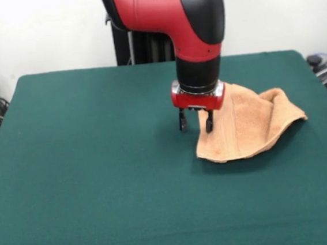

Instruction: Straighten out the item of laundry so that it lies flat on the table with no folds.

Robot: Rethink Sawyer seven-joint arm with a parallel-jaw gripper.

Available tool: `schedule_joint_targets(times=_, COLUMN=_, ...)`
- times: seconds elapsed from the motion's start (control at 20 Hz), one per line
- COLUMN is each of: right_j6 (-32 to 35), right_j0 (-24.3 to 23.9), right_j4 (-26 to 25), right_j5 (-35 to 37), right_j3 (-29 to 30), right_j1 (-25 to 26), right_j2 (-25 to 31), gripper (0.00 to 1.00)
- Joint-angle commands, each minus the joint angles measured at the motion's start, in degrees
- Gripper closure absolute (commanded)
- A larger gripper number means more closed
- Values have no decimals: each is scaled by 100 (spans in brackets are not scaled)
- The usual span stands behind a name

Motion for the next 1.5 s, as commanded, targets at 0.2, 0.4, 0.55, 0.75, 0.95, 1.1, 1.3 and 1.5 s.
schedule_joint_targets(times=0.2, right_j6=1077, right_j0=724, right_j4=321, right_j5=2238, right_j3=-1384, right_j1=514, right_j2=-709, gripper=0)
schedule_joint_targets(times=0.4, right_j6=1148, right_j0=710, right_j4=312, right_j5=2215, right_j3=-1664, right_j1=770, right_j2=-669, gripper=0)
schedule_joint_targets(times=0.55, right_j6=1169, right_j0=685, right_j4=313, right_j5=2225, right_j3=-1934, right_j1=1007, right_j2=-643, gripper=0)
schedule_joint_targets(times=0.75, right_j6=1202, right_j0=634, right_j4=339, right_j5=2144, right_j3=-2201, right_j1=1264, right_j2=-595, gripper=0)
schedule_joint_targets(times=0.95, right_j6=1238, right_j0=585, right_j4=313, right_j5=2095, right_j3=-2151, right_j1=1242, right_j2=-551, gripper=0)
schedule_joint_targets(times=1.1, right_j6=1269, right_j0=567, right_j4=271, right_j5=1922, right_j3=-1951, right_j1=1135, right_j2=-530, gripper=0)
schedule_joint_targets(times=1.3, right_j6=1269, right_j0=505, right_j4=272, right_j5=1738, right_j3=-1787, right_j1=1089, right_j2=-456, gripper=0)
schedule_joint_targets(times=1.5, right_j6=1313, right_j0=522, right_j4=288, right_j5=1668, right_j3=-1751, right_j1=1095, right_j2=-450, gripper=0)
